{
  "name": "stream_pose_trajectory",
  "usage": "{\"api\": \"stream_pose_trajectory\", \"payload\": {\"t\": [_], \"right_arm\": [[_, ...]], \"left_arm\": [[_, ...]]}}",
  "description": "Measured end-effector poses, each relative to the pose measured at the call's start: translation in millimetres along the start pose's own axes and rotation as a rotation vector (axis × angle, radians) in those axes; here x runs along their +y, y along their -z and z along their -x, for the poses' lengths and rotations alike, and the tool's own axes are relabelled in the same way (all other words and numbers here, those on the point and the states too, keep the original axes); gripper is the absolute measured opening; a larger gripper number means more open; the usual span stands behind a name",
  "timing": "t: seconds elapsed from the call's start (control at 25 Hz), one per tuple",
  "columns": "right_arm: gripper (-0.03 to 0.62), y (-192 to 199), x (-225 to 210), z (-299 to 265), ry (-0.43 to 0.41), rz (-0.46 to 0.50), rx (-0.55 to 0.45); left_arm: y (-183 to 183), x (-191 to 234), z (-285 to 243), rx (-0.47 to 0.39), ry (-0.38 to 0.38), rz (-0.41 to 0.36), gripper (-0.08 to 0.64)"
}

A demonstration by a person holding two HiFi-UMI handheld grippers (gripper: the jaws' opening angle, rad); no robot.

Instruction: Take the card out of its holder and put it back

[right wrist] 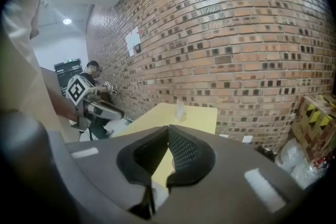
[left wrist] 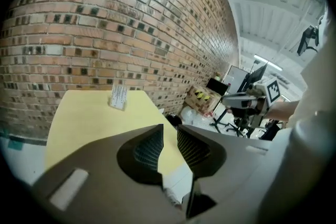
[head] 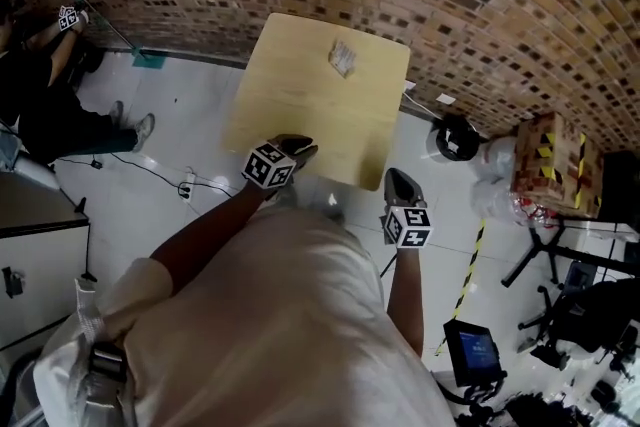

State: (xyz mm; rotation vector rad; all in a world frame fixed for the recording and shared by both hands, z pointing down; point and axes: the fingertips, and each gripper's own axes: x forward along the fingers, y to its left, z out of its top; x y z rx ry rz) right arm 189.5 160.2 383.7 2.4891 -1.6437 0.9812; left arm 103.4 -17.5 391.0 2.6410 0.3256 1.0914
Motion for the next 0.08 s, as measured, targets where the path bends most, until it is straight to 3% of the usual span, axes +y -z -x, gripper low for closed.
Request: {"api": "stream_pose_trajectory", "payload": {"t": [0.08], "right_arm": [[0.000,26,7,14,-0.008,-0.055,0.021]], "left_arm": [[45,3,-10,0.095,-0.011,0.008,0.100]]}}
